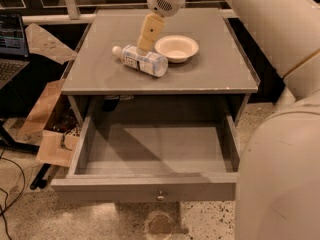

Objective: Place blue plastic bottle into top drawer

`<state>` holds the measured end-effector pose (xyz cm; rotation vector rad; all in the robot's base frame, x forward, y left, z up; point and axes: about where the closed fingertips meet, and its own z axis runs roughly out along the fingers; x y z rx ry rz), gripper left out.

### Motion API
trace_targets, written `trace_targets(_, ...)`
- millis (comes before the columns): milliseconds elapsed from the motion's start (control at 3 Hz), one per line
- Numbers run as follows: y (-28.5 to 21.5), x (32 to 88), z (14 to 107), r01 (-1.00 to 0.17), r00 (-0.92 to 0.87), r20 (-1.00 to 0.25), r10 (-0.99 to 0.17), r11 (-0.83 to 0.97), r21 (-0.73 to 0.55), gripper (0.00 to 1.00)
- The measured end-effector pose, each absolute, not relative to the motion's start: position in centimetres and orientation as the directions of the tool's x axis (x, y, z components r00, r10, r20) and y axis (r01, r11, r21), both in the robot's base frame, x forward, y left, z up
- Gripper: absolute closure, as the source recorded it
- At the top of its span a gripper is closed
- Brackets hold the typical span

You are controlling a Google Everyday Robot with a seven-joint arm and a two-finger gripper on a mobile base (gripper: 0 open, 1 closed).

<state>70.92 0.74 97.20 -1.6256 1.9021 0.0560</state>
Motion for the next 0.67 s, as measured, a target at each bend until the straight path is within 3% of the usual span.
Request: trace_targets(667, -0.01, 70.58, 96.19, -0.900, -0.106, -0.484, -0.869, 0.291, -0.325, 0.00)
